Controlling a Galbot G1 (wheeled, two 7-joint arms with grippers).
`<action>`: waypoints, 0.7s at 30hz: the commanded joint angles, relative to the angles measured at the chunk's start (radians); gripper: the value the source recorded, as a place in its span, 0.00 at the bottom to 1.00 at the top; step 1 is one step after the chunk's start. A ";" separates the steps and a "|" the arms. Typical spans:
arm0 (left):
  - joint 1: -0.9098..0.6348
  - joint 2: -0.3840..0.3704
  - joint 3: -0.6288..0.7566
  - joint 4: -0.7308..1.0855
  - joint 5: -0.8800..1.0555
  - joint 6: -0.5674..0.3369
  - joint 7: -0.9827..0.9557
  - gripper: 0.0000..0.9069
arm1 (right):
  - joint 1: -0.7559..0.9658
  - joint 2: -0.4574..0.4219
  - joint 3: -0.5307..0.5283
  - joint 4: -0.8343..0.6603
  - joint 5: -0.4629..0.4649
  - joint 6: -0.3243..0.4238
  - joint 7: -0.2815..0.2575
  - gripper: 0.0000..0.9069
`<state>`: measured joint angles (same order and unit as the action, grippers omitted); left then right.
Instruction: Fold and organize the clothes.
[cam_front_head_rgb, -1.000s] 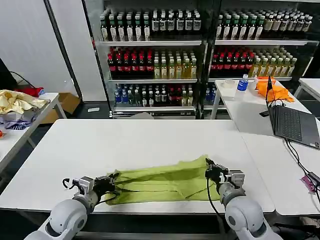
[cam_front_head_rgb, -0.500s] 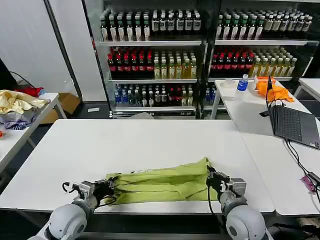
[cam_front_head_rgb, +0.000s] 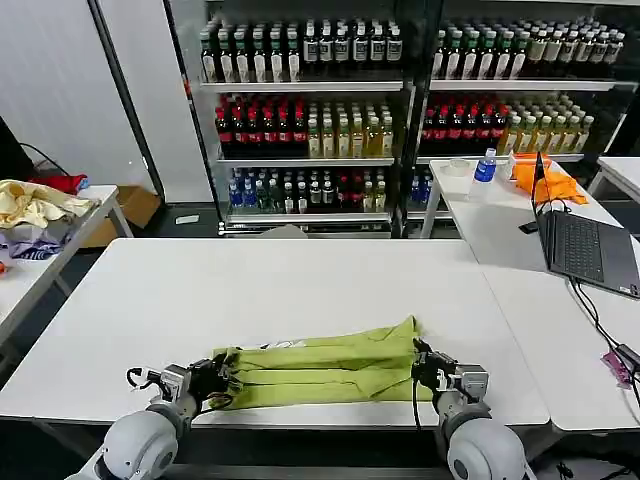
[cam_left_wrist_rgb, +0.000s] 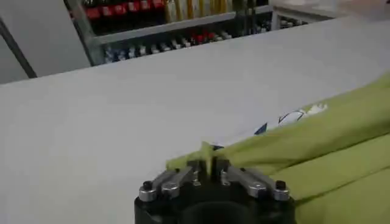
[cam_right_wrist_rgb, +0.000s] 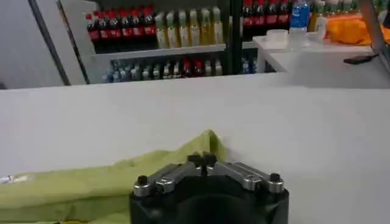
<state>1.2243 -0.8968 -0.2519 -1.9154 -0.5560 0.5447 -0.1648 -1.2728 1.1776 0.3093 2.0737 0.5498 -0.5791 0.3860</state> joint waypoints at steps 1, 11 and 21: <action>0.013 -0.012 -0.010 -0.043 0.054 -0.062 -0.036 1.00 | -0.002 0.001 -0.005 0.005 -0.046 0.001 0.002 1.00; 0.146 -0.047 -0.107 -0.190 0.039 -0.047 -0.145 1.00 | -0.073 -0.010 0.030 0.094 -0.078 0.002 -0.002 1.00; 0.241 -0.162 -0.083 -0.184 0.007 -0.018 -0.190 1.00 | -0.124 0.007 0.052 0.119 -0.087 0.005 0.001 1.00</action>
<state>1.3723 -0.9691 -0.3254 -2.0643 -0.5289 0.5180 -0.2987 -1.3585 1.1809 0.3507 2.1626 0.4748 -0.5754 0.3865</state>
